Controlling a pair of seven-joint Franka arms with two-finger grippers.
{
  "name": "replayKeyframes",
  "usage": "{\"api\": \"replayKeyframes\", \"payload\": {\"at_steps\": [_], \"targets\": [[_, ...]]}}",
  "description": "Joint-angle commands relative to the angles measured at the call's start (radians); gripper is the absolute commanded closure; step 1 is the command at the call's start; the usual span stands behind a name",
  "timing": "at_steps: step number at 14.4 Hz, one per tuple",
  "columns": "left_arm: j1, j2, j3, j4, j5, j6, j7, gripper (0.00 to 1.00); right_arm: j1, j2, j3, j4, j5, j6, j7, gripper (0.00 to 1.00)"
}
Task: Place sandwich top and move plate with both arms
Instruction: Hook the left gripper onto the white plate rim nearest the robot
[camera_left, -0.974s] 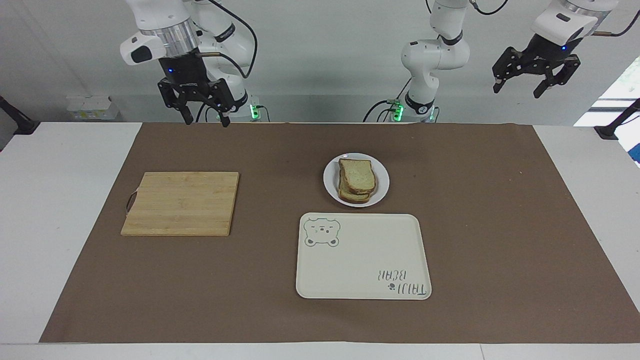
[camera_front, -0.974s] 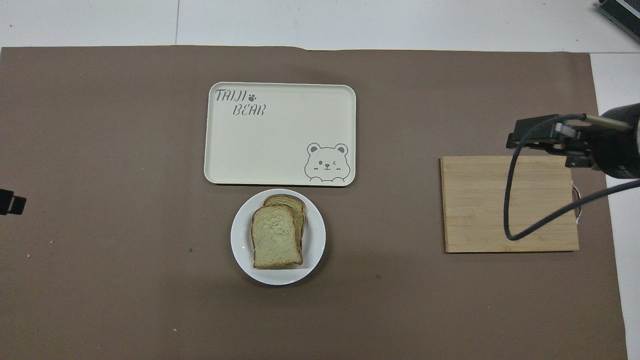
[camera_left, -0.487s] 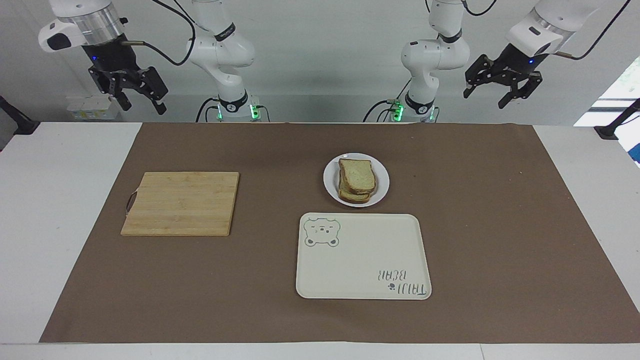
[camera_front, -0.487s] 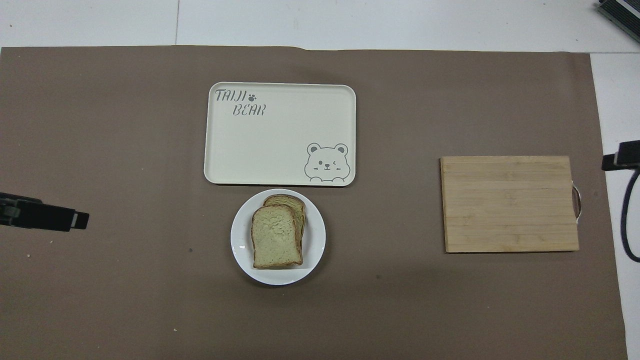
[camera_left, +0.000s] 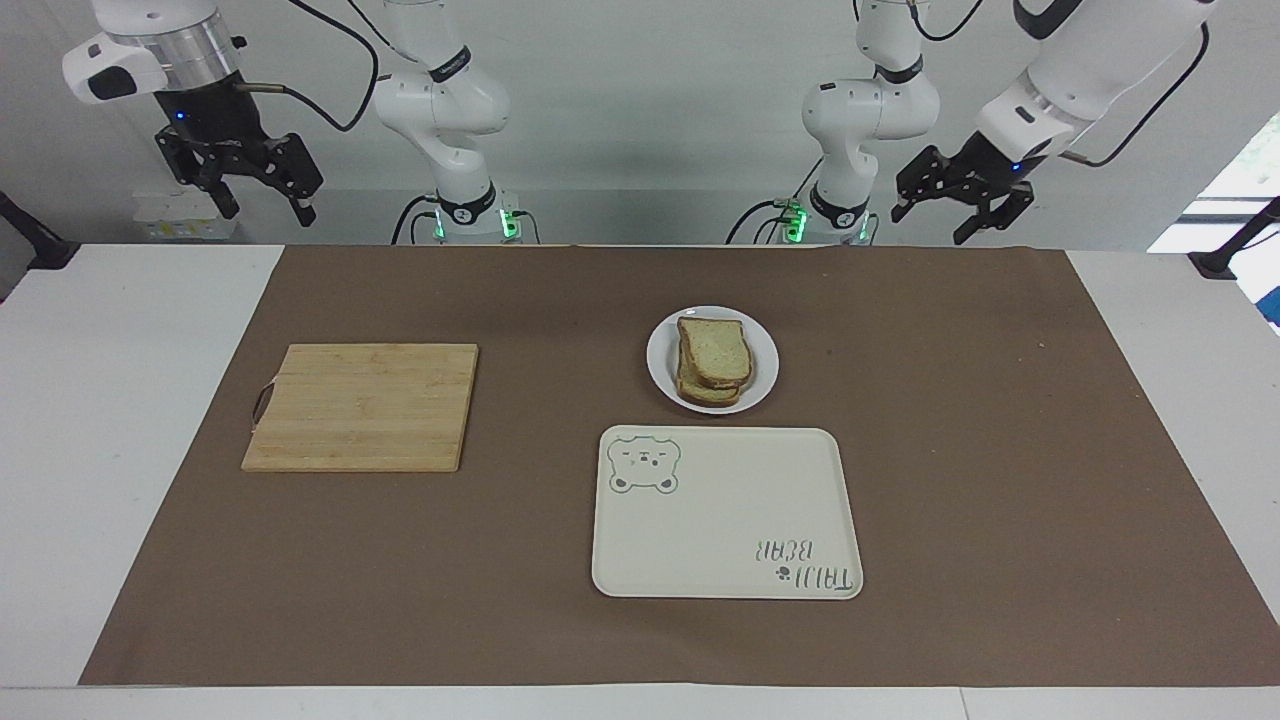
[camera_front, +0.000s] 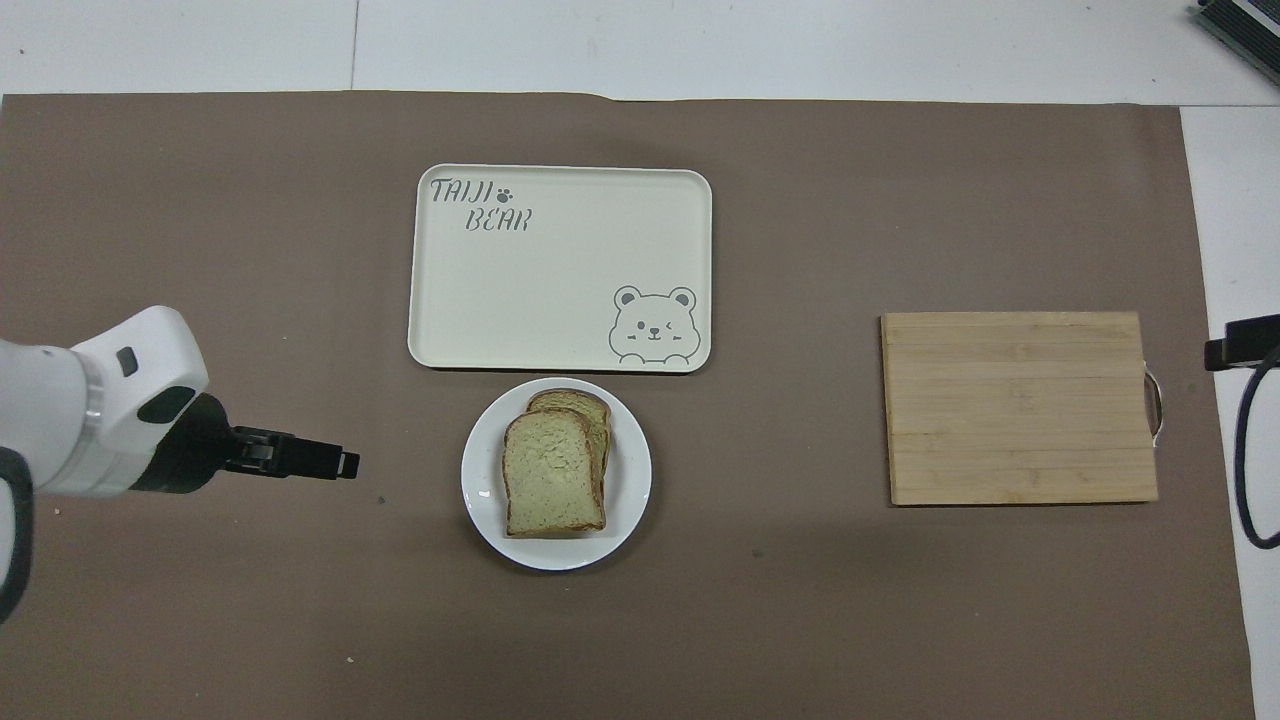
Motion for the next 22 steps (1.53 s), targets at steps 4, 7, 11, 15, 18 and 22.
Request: {"api": "replayKeyframes", "payload": {"at_steps": [4, 7, 11, 15, 18, 22], "targets": [[-0.040, 0.033, 0.013, -0.277, -0.414, 0.269, 0.310, 0.00, -0.001, -0.018, 0.011, -0.040, -0.005, 0.027, -0.006, 0.00], [-0.048, 0.080, 0.011, -0.315, -0.578, 0.322, 0.416, 0.00, 0.000, -0.023, 0.013, -0.048, -0.003, 0.027, -0.004, 0.00], [-0.103, 0.120, 0.011, -0.360, -0.801, 0.407, 0.560, 0.00, 0.000, -0.016, 0.020, -0.036, -0.003, 0.021, -0.006, 0.00], [-0.117, 0.207, 0.011, -0.375, -1.002, 0.403, 0.761, 0.19, 0.000, -0.016, 0.020, -0.038, -0.003, 0.021, -0.006, 0.00], [-0.115, 0.220, 0.011, -0.388, -1.099, 0.383, 0.820, 0.69, 0.000, -0.016, 0.020, -0.036, -0.003, 0.021, -0.006, 0.00], [-0.107, 0.220, 0.013, -0.385, -1.134, 0.373, 0.821, 1.00, 0.000, -0.016, 0.022, -0.036, -0.003, 0.021, -0.006, 0.00]]}}
